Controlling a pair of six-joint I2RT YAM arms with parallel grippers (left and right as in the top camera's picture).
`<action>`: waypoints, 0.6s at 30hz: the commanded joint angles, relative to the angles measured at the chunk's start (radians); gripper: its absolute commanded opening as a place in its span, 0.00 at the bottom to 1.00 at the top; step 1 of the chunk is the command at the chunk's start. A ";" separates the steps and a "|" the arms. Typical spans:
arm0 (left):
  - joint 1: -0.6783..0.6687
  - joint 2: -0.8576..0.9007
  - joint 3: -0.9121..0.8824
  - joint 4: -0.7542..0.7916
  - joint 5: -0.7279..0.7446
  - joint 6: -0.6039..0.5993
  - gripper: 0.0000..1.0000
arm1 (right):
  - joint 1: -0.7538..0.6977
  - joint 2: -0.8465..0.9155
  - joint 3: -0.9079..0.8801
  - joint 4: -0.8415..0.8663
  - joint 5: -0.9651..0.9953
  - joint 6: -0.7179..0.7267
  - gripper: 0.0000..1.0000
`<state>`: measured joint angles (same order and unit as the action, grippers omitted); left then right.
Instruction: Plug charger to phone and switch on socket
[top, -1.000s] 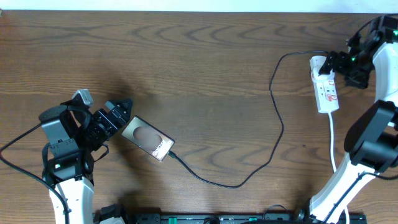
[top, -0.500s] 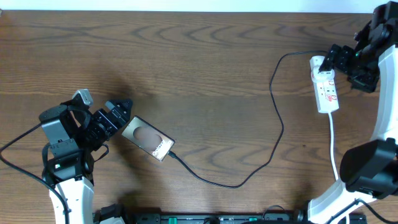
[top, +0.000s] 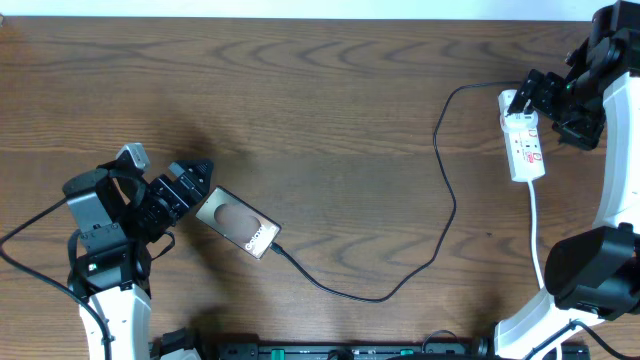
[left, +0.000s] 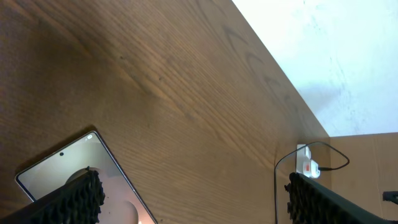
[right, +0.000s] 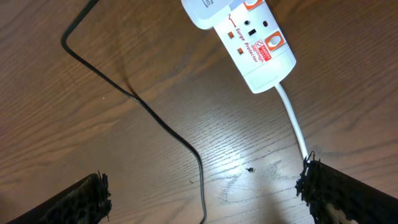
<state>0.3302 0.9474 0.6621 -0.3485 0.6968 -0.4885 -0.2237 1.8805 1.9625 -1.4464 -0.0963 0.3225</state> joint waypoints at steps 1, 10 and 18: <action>0.000 0.000 0.015 -0.002 -0.009 0.024 0.91 | 0.008 -0.010 0.013 -0.002 0.008 0.014 0.99; 0.000 0.000 0.015 -0.002 -0.009 0.024 0.91 | 0.008 -0.010 0.013 -0.002 0.009 0.014 0.99; -0.029 -0.004 0.013 -0.010 -0.016 0.024 0.91 | 0.008 -0.010 0.013 -0.002 0.008 0.014 0.99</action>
<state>0.3153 0.9474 0.6621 -0.3504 0.6922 -0.4885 -0.2237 1.8805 1.9625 -1.4464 -0.0963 0.3229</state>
